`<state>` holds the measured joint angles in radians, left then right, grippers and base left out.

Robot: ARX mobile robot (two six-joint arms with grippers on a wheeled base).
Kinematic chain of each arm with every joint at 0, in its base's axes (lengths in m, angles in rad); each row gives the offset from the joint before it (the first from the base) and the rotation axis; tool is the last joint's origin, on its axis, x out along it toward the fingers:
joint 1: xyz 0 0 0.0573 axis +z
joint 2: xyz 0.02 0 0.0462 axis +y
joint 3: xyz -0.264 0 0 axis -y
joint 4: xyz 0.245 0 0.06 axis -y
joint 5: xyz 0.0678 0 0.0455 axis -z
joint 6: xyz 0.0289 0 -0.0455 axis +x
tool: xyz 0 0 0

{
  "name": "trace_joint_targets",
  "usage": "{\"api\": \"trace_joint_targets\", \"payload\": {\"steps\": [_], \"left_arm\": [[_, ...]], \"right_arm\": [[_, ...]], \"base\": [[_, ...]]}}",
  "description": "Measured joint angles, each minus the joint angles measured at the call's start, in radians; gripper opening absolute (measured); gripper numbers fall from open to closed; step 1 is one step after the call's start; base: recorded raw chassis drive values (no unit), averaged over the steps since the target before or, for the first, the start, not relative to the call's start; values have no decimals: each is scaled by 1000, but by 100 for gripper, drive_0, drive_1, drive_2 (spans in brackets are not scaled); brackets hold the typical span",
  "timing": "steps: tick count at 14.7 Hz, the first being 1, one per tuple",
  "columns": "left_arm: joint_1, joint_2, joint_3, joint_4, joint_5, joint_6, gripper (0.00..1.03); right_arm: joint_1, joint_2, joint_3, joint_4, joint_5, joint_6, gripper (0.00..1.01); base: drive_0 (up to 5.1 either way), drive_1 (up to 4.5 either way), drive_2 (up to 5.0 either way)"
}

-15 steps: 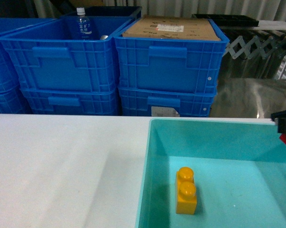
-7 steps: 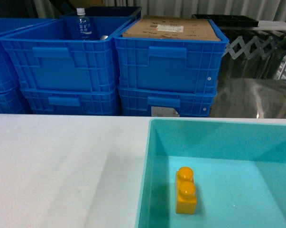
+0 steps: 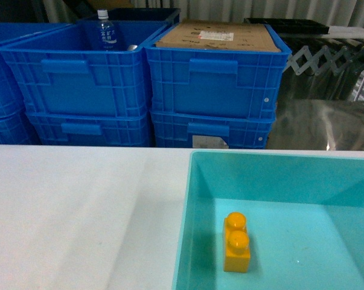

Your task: Pick red block from blue box to shelf

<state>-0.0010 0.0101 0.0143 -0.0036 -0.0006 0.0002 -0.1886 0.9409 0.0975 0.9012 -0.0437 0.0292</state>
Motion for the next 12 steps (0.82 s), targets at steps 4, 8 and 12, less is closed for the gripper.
{"api": "trace_joint_targets", "payload": {"steps": [4, 8, 12], "left_arm": [[0, 0, 0, 0, 0, 0, 98], [0, 0, 0, 0, 0, 0, 98], [0, 0, 0, 0, 0, 0, 98]], "right_arm": [[130, -195, -63, -171, 67, -2, 28], [129, -331, -86, -378, 77, 6, 28], [143, -397, -85, -547, 31, 60, 28]], "base": [[0, 0, 0], [0, 0, 0], [0, 0, 0]]}}
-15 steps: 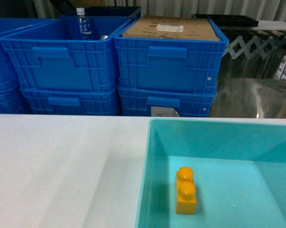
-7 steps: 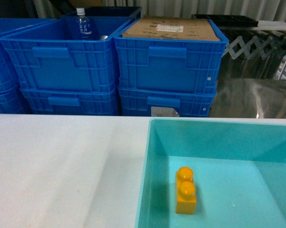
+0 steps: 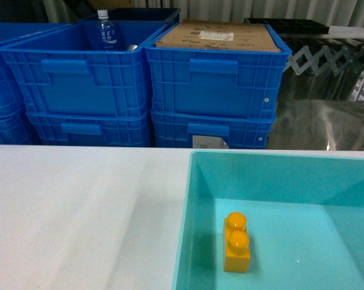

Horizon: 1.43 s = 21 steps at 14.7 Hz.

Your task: Pick red block from blue box to shelf

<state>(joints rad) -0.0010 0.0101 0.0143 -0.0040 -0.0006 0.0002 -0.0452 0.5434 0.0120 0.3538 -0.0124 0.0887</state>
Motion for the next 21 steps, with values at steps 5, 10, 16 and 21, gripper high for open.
{"api": "trace_joint_targets", "payload": {"steps": [5, 10, 16, 21], "left_arm": [[0, 0, 0, 0, 0, 0, 98], [0, 0, 0, 0, 0, 0, 98], [0, 0, 0, 0, 0, 0, 98], [1, 0, 0, 0, 0, 0, 98]], "right_arm": [[-17, 39, 2, -35, -33, 53, 28], [-21, 37, 3, -1, -14, 24, 28], [-21, 37, 3, -1, -14, 23, 28], [-21, 37, 3, -1, -14, 23, 27]], "base": [[0, 0, 0], [0, 0, 0], [0, 0, 0], [0, 0, 0]]}}
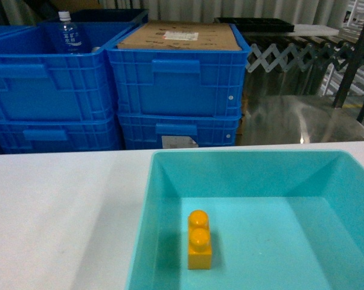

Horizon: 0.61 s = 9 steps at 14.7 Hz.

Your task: Pick red block from blue box to shelf

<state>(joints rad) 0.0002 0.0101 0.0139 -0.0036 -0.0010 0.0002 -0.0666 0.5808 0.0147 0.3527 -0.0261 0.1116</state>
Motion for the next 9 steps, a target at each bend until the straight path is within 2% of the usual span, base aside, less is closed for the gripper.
{"api": "trace_joint_targets", "payload": {"steps": [6, 9], "left_arm": [[0, 0, 0, 0, 0, 0, 98], [0, 0, 0, 0, -1, 0, 98]], "right_arm": [[0, 0, 0, 0, 0, 0, 27], [0, 0, 0, 0, 0, 0, 27]], "base": [[-136, -136, -136], [198, -623, 19]]}}
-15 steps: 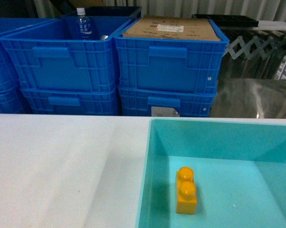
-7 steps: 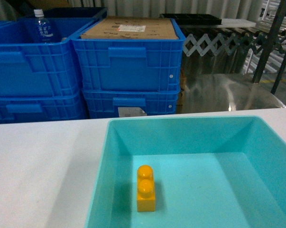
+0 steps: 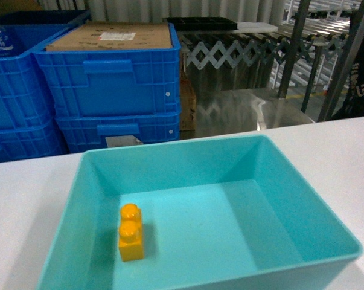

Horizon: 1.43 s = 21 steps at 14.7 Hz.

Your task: Pick red block from blue box to shelf

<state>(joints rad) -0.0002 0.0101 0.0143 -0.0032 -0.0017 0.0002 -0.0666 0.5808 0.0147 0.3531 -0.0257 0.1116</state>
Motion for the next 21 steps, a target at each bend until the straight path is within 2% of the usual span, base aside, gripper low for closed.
{"api": "trace_joint_targets", "payload": {"steps": [16, 21], "left_arm": [[0, 0, 0, -1, 2, 0, 98], [0, 0, 0, -1, 2, 0, 98]], "right_arm": [[0, 0, 0, -1, 3, 0, 27], [0, 0, 0, -1, 3, 0, 27]], "base": [[198, -623, 19], [-150, -150, -150]]}}
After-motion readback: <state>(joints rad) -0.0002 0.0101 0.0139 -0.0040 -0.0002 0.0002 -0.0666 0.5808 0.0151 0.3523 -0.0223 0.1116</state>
